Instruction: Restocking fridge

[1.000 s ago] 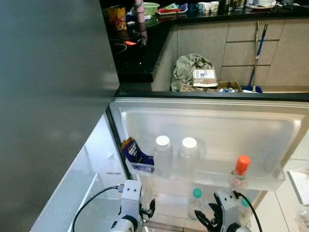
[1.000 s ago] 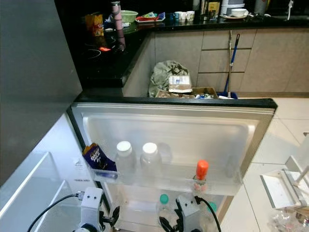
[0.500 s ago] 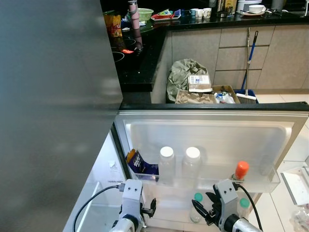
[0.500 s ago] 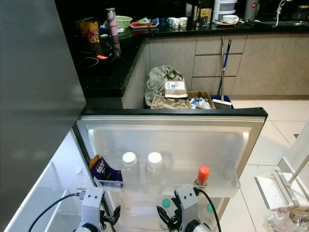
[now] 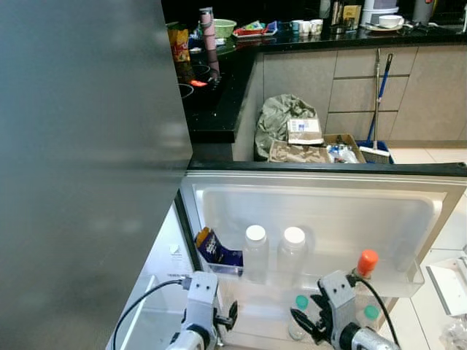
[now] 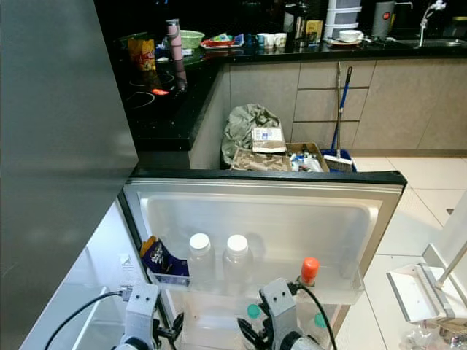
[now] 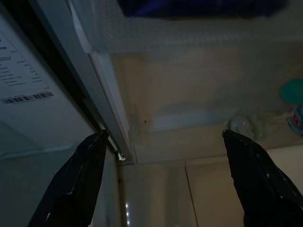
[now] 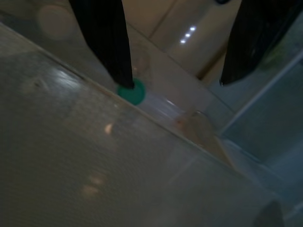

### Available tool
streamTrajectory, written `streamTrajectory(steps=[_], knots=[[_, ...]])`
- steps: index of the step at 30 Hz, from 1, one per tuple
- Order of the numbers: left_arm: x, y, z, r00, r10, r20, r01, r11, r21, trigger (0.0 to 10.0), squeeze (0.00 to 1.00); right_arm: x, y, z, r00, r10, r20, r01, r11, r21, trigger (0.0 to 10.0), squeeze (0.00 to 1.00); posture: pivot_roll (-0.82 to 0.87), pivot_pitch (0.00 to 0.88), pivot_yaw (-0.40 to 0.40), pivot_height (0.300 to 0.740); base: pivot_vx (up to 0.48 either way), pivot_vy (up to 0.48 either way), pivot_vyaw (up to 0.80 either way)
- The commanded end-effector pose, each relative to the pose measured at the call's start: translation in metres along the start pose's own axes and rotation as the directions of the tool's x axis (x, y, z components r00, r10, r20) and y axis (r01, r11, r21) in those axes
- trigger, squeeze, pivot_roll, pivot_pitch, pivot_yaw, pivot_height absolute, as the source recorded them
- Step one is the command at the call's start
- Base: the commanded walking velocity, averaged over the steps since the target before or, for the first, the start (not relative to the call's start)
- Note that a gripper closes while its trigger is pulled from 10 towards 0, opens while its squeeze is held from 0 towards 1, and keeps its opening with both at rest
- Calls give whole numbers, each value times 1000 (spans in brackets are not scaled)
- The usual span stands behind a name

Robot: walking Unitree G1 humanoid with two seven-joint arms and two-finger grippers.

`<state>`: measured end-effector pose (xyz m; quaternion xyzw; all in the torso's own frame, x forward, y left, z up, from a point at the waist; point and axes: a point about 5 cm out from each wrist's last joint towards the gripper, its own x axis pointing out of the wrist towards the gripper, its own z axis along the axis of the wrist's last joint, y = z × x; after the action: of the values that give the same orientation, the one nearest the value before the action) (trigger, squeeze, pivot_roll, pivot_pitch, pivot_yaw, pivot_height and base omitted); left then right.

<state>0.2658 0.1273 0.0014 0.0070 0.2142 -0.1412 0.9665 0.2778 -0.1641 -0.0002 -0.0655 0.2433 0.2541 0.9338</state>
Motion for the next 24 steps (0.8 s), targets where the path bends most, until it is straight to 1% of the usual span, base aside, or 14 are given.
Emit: streamTrajectory(steps=[1, 2, 4, 6, 7, 8, 10, 12, 14, 17, 18, 19, 20, 24], knots=[[-6, 10, -14, 998, 22, -63, -20, 999, 24, 10000, 0, -6, 4, -29, 990, 2, -143, 5, 999, 50, 10000, 0, 17, 50, 44, 674, 0, 0, 0], [-6, 10, -14, 998, 22, -63, -20, 999, 24, 10000, 0, -6, 4, -29, 990, 2, -143, 5, 999, 50, 10000, 0, 17, 50, 44, 674, 0, 0, 0], [-10, 16, -26, 991, 54, -119, -50, 998, 34, 10000, 0, -12, 1, -43, 973, -13, -232, 27, 998, 61, 10000, 0, 15, 45, 46, 674, 0, 0, 0], [-10, 16, -26, 991, 54, -119, -50, 998, 34, 10000, 0, -12, 1, -43, 973, -13, -232, 27, 998, 61, 10000, 0, 15, 45, 46, 674, 0, 0, 0], [-12, 18, -31, 987, 69, -146, -63, 997, 49, 10000, 0, -15, -1, -50, 960, -32, -278, 51, 997, 60, 10000, 0, 14, 43, 47, 674, 0, 0, 0], [-12, 18, -31, 987, 69, -146, -63, 997, 49, 10000, 0, -15, -1, -50, 960, -32, -278, 51, 997, 60, 10000, 0, 14, 43, 47, 674, 0, 0, 0], [-15, 21, -37, 982, 87, -170, -78, 995, 57, 10000, 0, -19, -4, -58, 941, -57, -334, 85, 994, 71, 10000, 0, 15, 41, 46, 674, 0, 0, 0], [-16, 22, -38, 980, 93, -174, -84, 995, 60, 10000, 0, -20, -5, -59, 935, -63, -348, 94, 993, 73, 10000, 0, 16, 41, 46, 674, 0, 0, 0], [-17, 23, -38, 980, 98, -176, -90, 995, 51, 10000, 0, -21, -5, -60, 932, -69, -357, 104, 991, 80, 10000, 0, 17, 41, 44, 674, 0, 0, 0], [-18, 24, -42, 977, 110, -181, -112, 994, -4, 10000, 0, -18, -4, -56, 947, -74, -314, 125, 982, 144, 10000, 0, 17, 38, 41, 674, 0, 0, 0], [-18, 24, -42, 977, 110, -181, -112, 994, -4, 10000, 0, -18, -4, -56, 947, -74, -314, 125, 982, 144, 10000, 0, 17, 38, 41, 674, 0, 0, 0], [-18, 24, -42, 977, 109, -182, -112, 994, -6, 10000, 0, -16, -4, -52, 957, -64, -284, 118, 977, 180, 10000, 0, 16, 39, 41, 678, 0, 0, 0], [-18, 24, -43, 977, 108, -182, -110, 994, -4, 10000, 0, -15, -4, -50, 961, -59, -269, 116, 973, 198, 10000, 0, 15, 39, 40, 683, 0, 0, 0], [-18, 24, -43, 978, 107, -182, -110, 994, -4, 10000, 0, -15, -4, -49, 962, -58, -265, 114, 972, 204, 10000, 0, 15, 40, 40, 688, 0, 0, 0]])
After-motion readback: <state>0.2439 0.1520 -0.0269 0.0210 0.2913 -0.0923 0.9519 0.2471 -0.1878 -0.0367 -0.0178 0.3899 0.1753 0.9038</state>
